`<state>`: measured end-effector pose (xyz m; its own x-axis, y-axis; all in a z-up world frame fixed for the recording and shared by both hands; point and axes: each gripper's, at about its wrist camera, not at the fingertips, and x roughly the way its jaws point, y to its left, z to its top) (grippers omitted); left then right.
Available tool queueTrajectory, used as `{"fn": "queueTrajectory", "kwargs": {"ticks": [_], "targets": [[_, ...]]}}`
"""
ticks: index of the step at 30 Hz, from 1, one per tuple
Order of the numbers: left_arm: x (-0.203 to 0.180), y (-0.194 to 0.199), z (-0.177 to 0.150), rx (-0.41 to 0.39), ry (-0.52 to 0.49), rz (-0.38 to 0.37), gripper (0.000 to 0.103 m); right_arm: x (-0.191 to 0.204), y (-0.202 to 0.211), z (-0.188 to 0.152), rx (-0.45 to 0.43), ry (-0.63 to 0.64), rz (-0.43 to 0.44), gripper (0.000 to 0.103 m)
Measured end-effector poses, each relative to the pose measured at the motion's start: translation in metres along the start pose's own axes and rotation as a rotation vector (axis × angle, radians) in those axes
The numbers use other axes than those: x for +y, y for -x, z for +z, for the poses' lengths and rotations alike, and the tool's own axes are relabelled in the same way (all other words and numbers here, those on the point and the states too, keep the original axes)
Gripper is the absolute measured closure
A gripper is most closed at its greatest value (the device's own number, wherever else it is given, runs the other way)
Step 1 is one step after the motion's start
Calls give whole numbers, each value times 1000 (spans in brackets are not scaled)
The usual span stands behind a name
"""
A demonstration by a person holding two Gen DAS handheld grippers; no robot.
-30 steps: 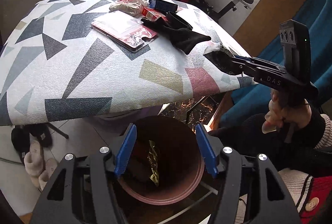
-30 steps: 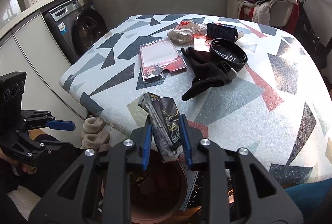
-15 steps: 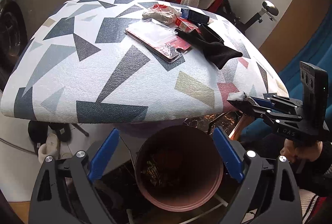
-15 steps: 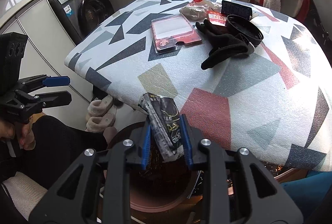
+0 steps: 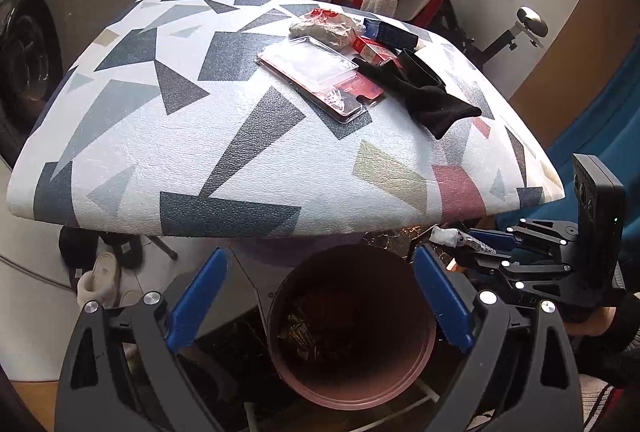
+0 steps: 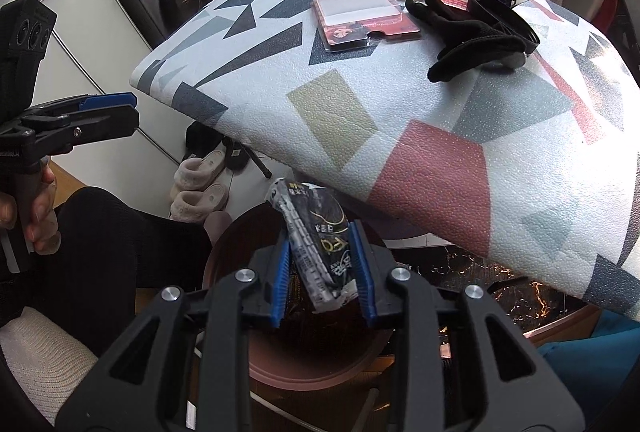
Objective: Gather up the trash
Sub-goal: 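Lower the black snack packet into the brown bin and open the right gripper, then move the right gripper to the black glove and grasp it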
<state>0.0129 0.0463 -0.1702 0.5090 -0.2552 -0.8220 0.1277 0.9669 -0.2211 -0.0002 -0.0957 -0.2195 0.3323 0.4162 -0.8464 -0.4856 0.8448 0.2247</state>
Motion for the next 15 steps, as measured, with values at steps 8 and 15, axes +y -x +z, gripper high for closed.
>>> {"fn": "queueTrajectory", "kwargs": {"ticks": [8,15], "targets": [[5,0,0,1,18,18,9,5,-8,-3,40,21,-4,38],[4,1,0,-8,6,45,7,3,-2,1,4,32,-72,7]]}}
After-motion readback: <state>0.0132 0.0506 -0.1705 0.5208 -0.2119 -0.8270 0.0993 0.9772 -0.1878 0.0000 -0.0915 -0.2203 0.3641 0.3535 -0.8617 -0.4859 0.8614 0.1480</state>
